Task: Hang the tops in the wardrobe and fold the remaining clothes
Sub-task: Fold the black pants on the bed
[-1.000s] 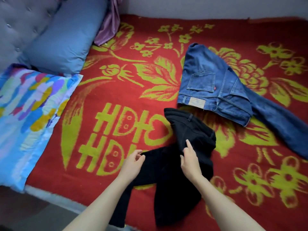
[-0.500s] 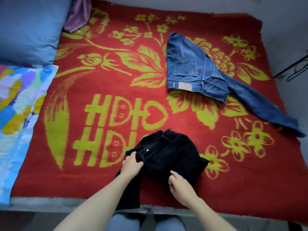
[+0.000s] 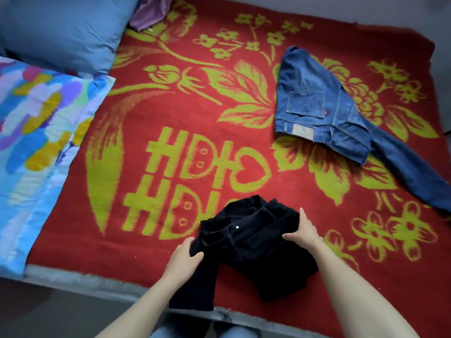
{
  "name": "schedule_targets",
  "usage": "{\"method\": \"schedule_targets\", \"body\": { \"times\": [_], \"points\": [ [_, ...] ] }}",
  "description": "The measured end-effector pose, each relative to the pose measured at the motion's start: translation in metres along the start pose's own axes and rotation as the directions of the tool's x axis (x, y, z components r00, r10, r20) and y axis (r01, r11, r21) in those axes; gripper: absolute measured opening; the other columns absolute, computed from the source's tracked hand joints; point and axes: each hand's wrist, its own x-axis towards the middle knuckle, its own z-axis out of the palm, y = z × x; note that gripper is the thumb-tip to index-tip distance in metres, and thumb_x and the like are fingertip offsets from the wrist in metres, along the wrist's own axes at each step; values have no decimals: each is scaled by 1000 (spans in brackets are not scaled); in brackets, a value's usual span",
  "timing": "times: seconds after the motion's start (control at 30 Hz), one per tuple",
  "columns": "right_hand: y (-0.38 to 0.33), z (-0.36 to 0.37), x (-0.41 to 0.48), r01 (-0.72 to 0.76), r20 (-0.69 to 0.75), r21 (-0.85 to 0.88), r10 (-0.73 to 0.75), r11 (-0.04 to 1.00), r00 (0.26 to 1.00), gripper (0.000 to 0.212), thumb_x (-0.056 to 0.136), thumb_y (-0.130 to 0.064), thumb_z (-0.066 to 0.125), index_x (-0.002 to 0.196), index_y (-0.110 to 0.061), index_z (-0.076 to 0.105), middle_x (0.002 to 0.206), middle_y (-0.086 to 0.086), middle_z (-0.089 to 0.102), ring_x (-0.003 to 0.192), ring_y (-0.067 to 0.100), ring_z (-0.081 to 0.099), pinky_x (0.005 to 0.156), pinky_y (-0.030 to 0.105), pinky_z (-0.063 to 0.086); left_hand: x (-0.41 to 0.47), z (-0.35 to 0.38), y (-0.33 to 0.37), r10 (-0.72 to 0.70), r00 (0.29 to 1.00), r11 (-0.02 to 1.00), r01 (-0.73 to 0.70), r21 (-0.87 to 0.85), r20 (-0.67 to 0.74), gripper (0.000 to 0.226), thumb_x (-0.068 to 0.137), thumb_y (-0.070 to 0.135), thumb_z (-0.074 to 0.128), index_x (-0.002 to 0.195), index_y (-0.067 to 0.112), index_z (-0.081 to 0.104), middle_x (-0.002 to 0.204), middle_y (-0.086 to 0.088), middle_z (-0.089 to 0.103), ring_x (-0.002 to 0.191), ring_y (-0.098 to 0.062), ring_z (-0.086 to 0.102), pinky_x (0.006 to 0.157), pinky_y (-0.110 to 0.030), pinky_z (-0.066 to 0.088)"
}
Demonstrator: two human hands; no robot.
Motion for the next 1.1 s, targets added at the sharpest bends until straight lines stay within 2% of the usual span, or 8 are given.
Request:
{"method": "schedule_targets", "body": {
  "times": [0.2,0.37,0.47,0.6,0.73,0.87,1.03,1.1],
  "points": [
    [-15,20,-56,174,-123,10,-171,985,977,37,84,-6,52,120,-10,61,118,10,64,112,25,57,89,28,40,-21,19,29,-71,997,959,78,-274,34,34,96,35,49,123,14,52,127,-11,53,111,-22,52,94,-35,41],
    [-25,36,-130,625,-10,35,-625,780,780,20,84,-5,57,97,-7,72,90,7,64,92,23,60,77,25,40,-33,30,75,-177,907,610,405,-681,382,63,79,65,56,114,13,57,114,-12,61,99,-35,59,76,-47,49],
    [-23,40,-158,746,71,5,-745,666,664,20,87,-5,55,97,-5,71,84,6,55,86,25,57,67,19,32,-40,25,86,-174,919,533,389,-751,353,50,82,28,71,122,4,53,109,-22,63,92,-38,63,70,-51,53],
    [-24,29,-169,733,154,94,-737,674,659,18,90,-14,58,100,-7,71,90,7,63,85,16,58,70,16,36,-59,23,78,-192,971,652,234,-721,141,58,82,-18,39,135,6,40,105,-16,55,87,-32,55,62,-39,51],
    [-28,-11,-147,565,89,227,-594,794,799,37,95,-32,52,63,-13,50,58,-6,43,53,5,40,58,30,30,-84,-12,88,110,992,881,-125,-455,-59,63,81,-17,36,134,15,48,128,-11,54,109,-26,54,84,-35,49],
    [-40,-45,-124,556,63,65,-559,829,827,39,93,-26,55,128,-10,55,123,4,59,116,16,54,92,24,39,-128,-83,104,416,909,905,-414,92,-1,86,76,-18,26,141,37,38,145,6,39,116,-21,47,89,-31,40],
    [-109,-77,-138,728,-51,-116,-736,675,675,81,85,-25,65,150,-24,16,145,10,32,133,25,31,105,35,32,-207,-167,132,538,842,781,-480,401,-40,94,67,-19,28,122,55,47,131,24,46,125,-7,46,95,-14,39],
    [-139,-87,-158,779,-188,-300,-835,551,518,87,83,-28,66,150,-26,11,150,13,23,137,28,24,107,38,28,-235,-187,138,560,827,746,-479,461,-47,88,73,-18,33,111,61,47,125,24,54,118,-7,53,99,-23,42]
  ]
}}
